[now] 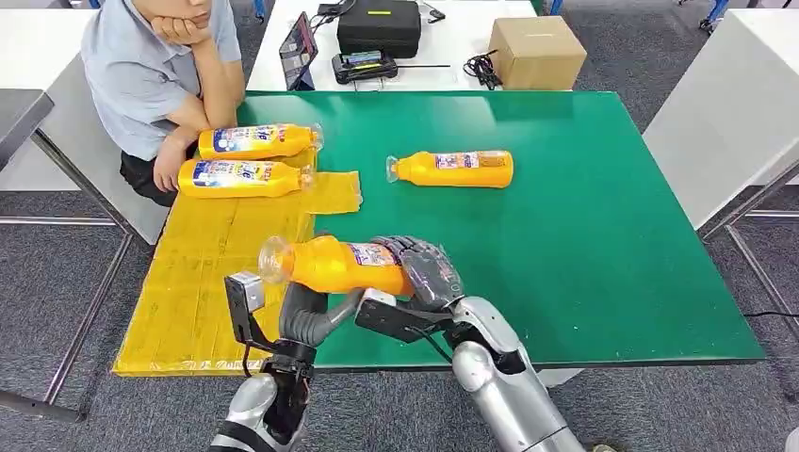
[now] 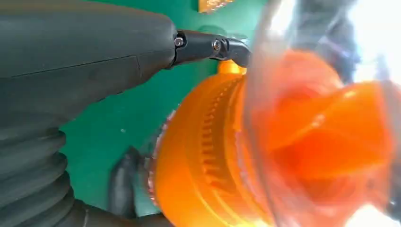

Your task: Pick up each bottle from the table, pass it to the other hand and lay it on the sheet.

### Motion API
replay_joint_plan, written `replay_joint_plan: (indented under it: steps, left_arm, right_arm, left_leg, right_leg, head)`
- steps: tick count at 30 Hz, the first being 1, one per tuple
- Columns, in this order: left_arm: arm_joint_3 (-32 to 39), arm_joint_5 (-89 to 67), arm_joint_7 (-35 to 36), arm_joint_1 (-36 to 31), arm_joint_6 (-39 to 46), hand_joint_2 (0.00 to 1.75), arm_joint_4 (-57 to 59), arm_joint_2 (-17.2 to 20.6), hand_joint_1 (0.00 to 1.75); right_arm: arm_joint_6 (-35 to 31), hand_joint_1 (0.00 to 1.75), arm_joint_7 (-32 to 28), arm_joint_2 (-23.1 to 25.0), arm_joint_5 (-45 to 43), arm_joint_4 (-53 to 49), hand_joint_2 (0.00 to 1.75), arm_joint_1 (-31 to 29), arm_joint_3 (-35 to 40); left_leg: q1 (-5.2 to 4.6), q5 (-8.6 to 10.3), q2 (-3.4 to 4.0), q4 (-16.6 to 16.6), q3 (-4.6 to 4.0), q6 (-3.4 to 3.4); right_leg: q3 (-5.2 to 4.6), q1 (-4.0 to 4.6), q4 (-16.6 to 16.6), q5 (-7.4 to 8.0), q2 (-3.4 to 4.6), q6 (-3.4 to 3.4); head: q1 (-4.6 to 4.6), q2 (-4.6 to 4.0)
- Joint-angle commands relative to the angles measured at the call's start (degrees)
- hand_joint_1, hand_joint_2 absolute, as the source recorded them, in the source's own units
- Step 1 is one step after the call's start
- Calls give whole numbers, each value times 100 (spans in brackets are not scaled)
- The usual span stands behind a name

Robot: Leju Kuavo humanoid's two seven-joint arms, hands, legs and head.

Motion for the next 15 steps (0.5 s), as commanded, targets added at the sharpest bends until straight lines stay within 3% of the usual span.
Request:
replay_joint_plan:
  steps: [1,6,7,15]
  left_arm:
    - [-64,425,-52,-278,-245,175,283,-59,0]
    - [-65,590,-181,-353,-232,175,327,-59,0]
    - [-66,590,-181,-360,-232,175,325,-59,175]
    - [-25,665,-453,-337,-67,175,120,-59,175]
  right_arm:
    - [-58,175,-78,266,-160,599,175,-324,132]
    - [-30,175,-57,368,-151,771,175,-401,238]
    - [-29,175,-58,370,-151,782,175,-384,245]
    - [-109,175,-129,399,-231,1147,175,-430,274]
  left_leg:
    - [9,-8,4,4,14,-14]
    - [4,-3,5,2,5,-8]
    - [5,-2,7,2,3,-7]
    - [9,-6,4,2,11,-12]
  right_leg:
    - [14,10,2,-6,-1,-17]
    - [4,5,1,-2,2,-11]
    - [1,5,0,0,4,-9]
    - [12,10,-1,-4,0,-15]
  head:
    - [0,0]
    - [0,0]
    - [0,0]
    - [0,0]
